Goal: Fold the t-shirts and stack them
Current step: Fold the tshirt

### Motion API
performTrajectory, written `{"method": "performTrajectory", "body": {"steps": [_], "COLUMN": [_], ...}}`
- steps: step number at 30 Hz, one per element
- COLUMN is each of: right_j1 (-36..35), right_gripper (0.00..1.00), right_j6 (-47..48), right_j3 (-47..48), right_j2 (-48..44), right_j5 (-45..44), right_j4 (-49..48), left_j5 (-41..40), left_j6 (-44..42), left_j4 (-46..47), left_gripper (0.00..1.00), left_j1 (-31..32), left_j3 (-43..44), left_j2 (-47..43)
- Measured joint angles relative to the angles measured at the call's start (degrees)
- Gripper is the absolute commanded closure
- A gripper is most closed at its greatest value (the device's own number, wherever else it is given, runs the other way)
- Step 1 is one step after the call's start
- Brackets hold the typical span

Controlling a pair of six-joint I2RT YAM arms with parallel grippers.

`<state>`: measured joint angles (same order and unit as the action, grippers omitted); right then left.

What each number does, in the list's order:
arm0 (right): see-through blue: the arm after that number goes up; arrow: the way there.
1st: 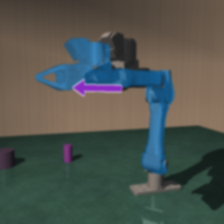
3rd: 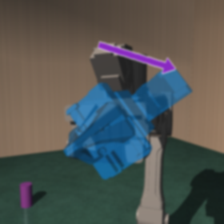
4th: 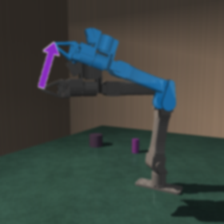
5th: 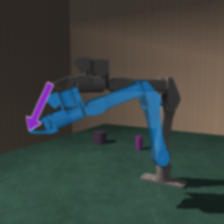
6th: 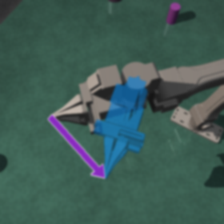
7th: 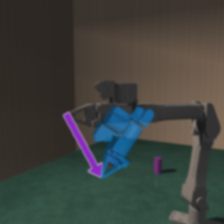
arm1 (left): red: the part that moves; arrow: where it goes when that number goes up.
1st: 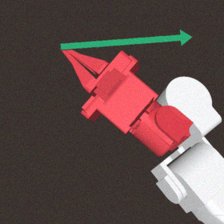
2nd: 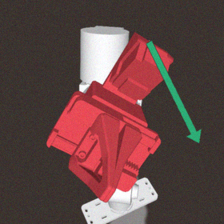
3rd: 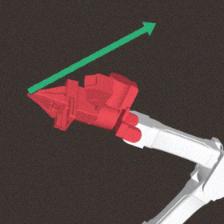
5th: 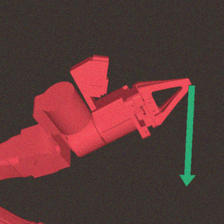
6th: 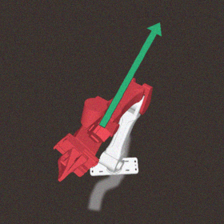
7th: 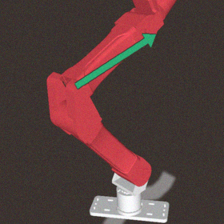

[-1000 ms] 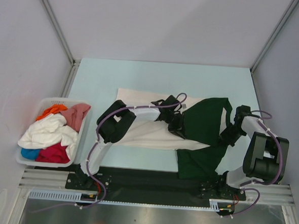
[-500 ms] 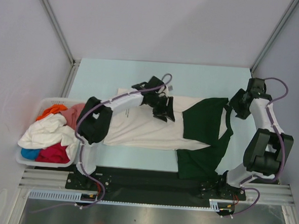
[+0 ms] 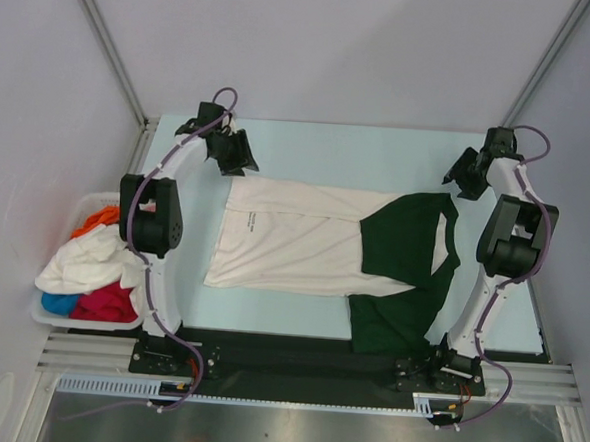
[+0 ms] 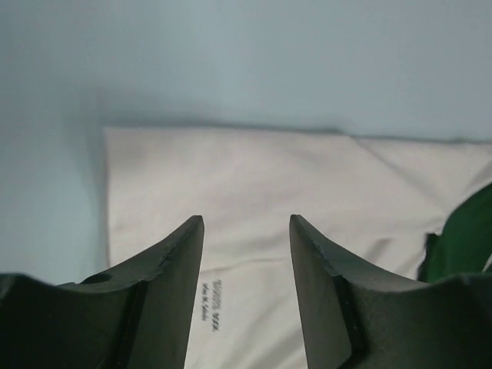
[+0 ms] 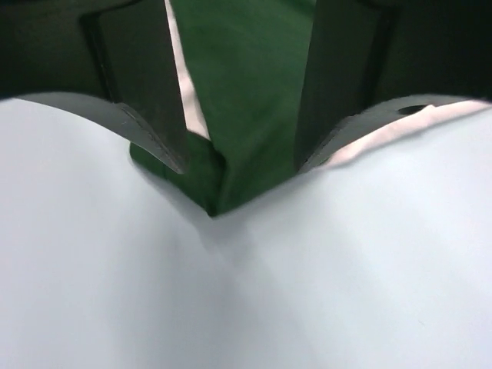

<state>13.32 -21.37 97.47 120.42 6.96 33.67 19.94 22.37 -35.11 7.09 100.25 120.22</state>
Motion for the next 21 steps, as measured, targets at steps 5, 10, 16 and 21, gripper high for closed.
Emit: {"method": "performTrajectory", "body": {"steps": [5,10,16,21], "right_j1": [0.2,1.1,1.6,1.7], "right_gripper": [0.26,0.27,0.31,0.3], "right_j6": [3.1,6.6,10.1,12.0], "right_j3": [5.8,6.8,5.0,4.9], "right_j2": [2.4,4.3,5.9,6.3], "right_j5": [1.0,3.0,4.5,5.0], "right_j4": [1.3,2.1,2.3,2.4], "left_j5": [-0.9,-2.0,-2.8,-2.7], "left_j6": [-0.4,-0.7,-1.9,-2.0], "left_j4": [-0.7,-1.5,-2.3,-2.3], "left_gripper": [0.41,0.39,0.42,0.44], "left_j1": [-3.8,-5.4,-5.9,-5.9], "left_j3": [7.1,9.3,9.7,10.8], "left_j2": [6.9,10.2,11.3,13.4]}}
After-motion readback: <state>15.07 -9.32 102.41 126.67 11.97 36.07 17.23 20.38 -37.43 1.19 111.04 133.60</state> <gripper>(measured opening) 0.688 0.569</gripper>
